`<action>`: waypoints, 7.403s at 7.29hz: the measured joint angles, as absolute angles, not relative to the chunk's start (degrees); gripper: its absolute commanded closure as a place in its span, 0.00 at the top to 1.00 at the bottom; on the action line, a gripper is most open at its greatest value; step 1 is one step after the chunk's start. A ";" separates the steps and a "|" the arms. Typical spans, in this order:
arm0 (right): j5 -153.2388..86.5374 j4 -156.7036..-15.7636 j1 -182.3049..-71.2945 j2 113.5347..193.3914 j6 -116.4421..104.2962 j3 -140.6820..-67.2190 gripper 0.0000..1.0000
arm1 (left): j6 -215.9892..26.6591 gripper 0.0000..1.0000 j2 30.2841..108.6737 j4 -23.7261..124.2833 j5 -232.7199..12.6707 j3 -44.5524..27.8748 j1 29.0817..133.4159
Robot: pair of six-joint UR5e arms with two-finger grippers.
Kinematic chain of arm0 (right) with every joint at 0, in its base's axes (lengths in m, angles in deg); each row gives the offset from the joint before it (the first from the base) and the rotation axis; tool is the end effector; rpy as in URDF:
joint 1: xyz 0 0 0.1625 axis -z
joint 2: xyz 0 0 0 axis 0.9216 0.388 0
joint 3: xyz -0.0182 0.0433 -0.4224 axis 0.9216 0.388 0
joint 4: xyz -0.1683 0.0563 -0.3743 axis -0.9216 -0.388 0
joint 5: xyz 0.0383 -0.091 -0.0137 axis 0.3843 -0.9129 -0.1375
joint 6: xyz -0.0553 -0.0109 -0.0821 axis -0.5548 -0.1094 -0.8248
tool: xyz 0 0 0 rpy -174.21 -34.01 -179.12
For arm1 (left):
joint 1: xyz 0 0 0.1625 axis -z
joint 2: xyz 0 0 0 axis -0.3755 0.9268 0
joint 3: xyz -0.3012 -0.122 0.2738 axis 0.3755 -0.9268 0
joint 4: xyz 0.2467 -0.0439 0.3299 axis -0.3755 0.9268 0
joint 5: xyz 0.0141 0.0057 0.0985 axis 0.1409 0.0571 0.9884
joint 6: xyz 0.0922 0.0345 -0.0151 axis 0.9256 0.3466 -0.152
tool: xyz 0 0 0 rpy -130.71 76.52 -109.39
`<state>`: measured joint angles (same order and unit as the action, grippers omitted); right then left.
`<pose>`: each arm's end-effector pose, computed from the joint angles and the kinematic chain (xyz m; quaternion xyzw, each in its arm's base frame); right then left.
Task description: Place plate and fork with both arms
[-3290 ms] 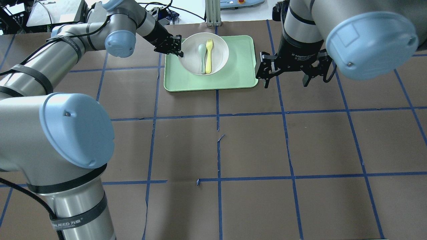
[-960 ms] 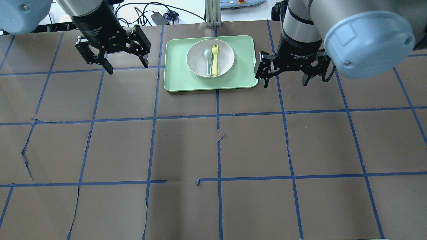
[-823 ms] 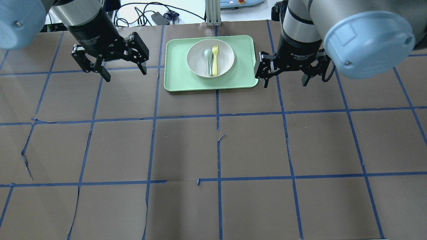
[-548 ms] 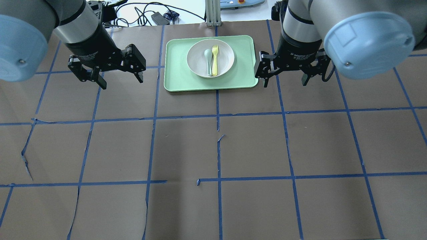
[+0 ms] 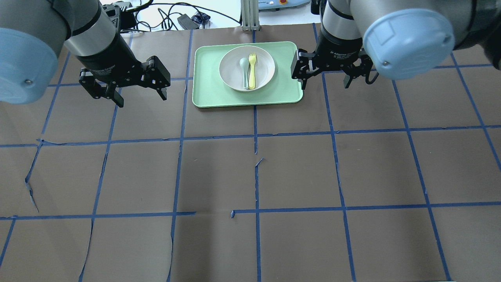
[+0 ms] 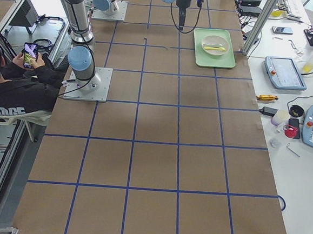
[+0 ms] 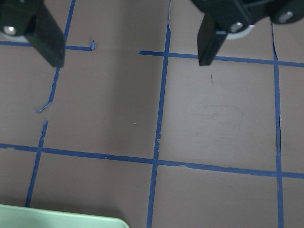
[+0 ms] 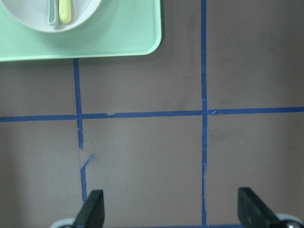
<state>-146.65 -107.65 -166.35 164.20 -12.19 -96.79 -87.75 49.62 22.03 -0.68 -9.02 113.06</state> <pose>0.2212 -0.5367 0.4518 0.0105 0.9996 -0.0259 0.0020 -0.1457 -0.4884 0.4794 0.0593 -0.9980 0.0036 0.0195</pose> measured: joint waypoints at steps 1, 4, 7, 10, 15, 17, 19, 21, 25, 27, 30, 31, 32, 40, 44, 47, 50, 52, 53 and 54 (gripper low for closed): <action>-146.31 -110.35 -166.89 158.77 -11.21 -93.32 0.90 | -87.70 1.00 49.62 22.08 -0.68 -9.04 113.04; -143.98 -115.44 -169.50 138.23 -9.08 -76.74 0.91 | -87.82 1.00 49.62 22.07 -0.61 -9.04 113.02; -143.89 -120.97 -170.87 124.48 -8.38 -64.90 0.70 | -87.78 1.00 49.62 22.06 -0.60 -9.04 113.02; -143.81 -124.19 -171.77 119.78 -7.48 -62.29 0.71 | -87.77 1.00 49.62 22.06 -0.62 -9.04 113.02; -144.04 -124.42 -172.53 118.64 -7.42 -63.55 0.61 | -87.70 1.00 49.62 22.06 -0.64 -8.96 112.95; -144.06 -124.45 -172.55 118.54 -7.49 -64.24 0.61 | -87.75 1.00 49.62 22.06 -0.62 -8.95 112.93; -144.06 -124.45 -172.55 118.50 -7.48 -64.32 0.54 | -87.75 1.00 49.62 22.05 -0.68 -8.95 112.93; -144.24 -124.45 -172.55 118.47 -7.53 -64.41 0.40 | -87.76 1.00 49.62 22.04 -0.69 -8.95 112.93; -144.92 -124.44 -172.54 119.22 -7.57 -65.65 0.29 | -87.78 1.00 49.62 22.01 -0.69 -8.95 112.93; -144.79 -123.90 -172.44 121.32 -8.19 -65.95 0.29 | -87.76 1.00 49.62 21.98 -0.73 -8.95 112.93; -144.43 -120.76 -169.84 126.03 -14.64 -68.25 0.29 | -87.76 1.00 49.67 22.03 -0.79 -9.00 112.93; -144.61 -120.57 -168.23 126.52 -17.40 -69.02 0.29 | -87.78 1.00 49.76 22.05 -0.86 -9.05 112.95; -144.82 -120.92 -167.07 126.49 -19.48 -69.88 0.29 | -87.84 1.00 49.88 22.06 -0.91 -9.13 112.99; -145.05 -127.12 -166.01 127.61 -19.18 -77.19 1.00 | -87.76 1.00 50.06 22.06 -0.90 -9.51 113.02; -144.97 -106.82 -161.39 144.56 -22.23 -78.64 1.00 | -87.76 1.00 49.89 22.07 -0.90 -9.23 113.02; -144.75 -103.06 -159.58 162.70 -21.99 -91.80 1.00 | -87.70 1.00 49.64 22.09 -0.77 -9.25 113.04; -146.80 -108.30 -159.50 176.24 -21.49 -108.50 1.00 | -88.00 1.00 49.37 22.15 -0.56 -9.28 113.11; -147.42 -108.73 -159.43 177.75 -21.53 -110.15 1.00 | -88.19 1.00 49.31 22.15 -0.50 -9.13 113.11; -147.44 -108.55 -159.41 177.79 -21.63 -109.65 1.00 | -88.24 1.00 49.32 22.17 -0.48 -9.09 113.11; -147.43 -108.07 -159.44 177.75 -21.67 -108.94 1.00 | -88.27 1.00 49.37 22.21 -0.48 -9.08 113.11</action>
